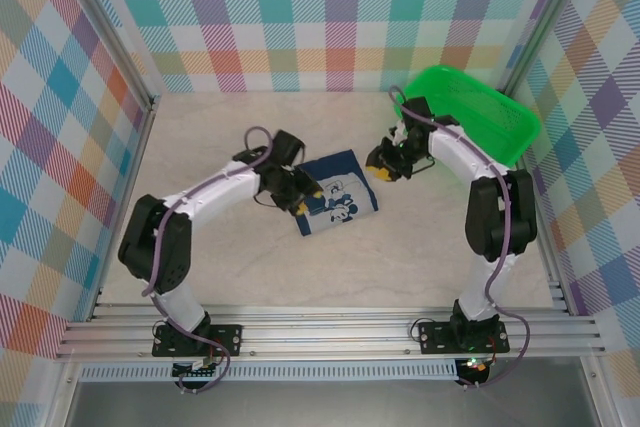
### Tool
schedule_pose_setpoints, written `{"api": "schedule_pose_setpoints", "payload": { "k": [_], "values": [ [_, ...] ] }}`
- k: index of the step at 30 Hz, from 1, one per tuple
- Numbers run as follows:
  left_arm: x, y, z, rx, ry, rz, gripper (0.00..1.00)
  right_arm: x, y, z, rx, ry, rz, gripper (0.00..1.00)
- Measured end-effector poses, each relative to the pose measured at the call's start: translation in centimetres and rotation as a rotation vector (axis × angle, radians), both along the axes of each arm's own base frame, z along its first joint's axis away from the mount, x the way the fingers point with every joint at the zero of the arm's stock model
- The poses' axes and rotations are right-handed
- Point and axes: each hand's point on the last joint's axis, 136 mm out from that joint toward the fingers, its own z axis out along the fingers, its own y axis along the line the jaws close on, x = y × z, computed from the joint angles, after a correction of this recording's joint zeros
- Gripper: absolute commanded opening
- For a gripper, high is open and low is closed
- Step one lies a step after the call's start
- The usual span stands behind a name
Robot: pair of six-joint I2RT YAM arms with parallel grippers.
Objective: Fold and stack the t-shirts
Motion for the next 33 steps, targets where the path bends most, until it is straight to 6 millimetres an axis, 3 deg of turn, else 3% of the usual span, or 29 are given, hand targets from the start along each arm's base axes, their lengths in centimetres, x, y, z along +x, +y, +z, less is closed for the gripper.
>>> {"api": "schedule_pose_setpoints", "payload": {
  "k": [2,5,8,13,18,24,28,33],
  "values": [
    [-0.1,-1.9,-0.3,0.001,0.020,0.027,0.46,-0.8,-0.1,-1.9,-0.010,0.037,0.003,0.33],
    [1.3,-3.7,0.0,-0.009,0.025,0.095,0.46,-0.4,0.0,-3.3,-0.015,0.048,0.009,0.33],
    [2.4,-3.9,-0.6,-0.007,0.051,0.191,0.45,0.8,0.4,-4.5,-0.018,0.058,0.010,0.34],
    [3.0,-2.5,-4.1,0.073,0.111,0.290,0.45,2.3,1.2,-6.5,-0.027,0.088,0.019,0.34],
    [4.5,0.8,-5.5,0.140,0.113,0.368,0.45,1.8,2.6,-8.2,-0.037,0.131,0.054,0.29],
    [6.2,6.5,-7.1,0.195,0.128,0.432,0.45,1.6,5.7,-8.3,-0.005,0.139,0.088,0.22],
    [7.8,10.0,-7.3,0.219,0.120,0.444,0.45,2.2,9.1,-8.4,0.059,0.146,0.088,0.19],
    [10.9,15.9,-7.1,0.280,0.107,0.465,0.45,4.0,14.8,-8.1,0.176,0.137,0.090,0.26]
  ]
}}
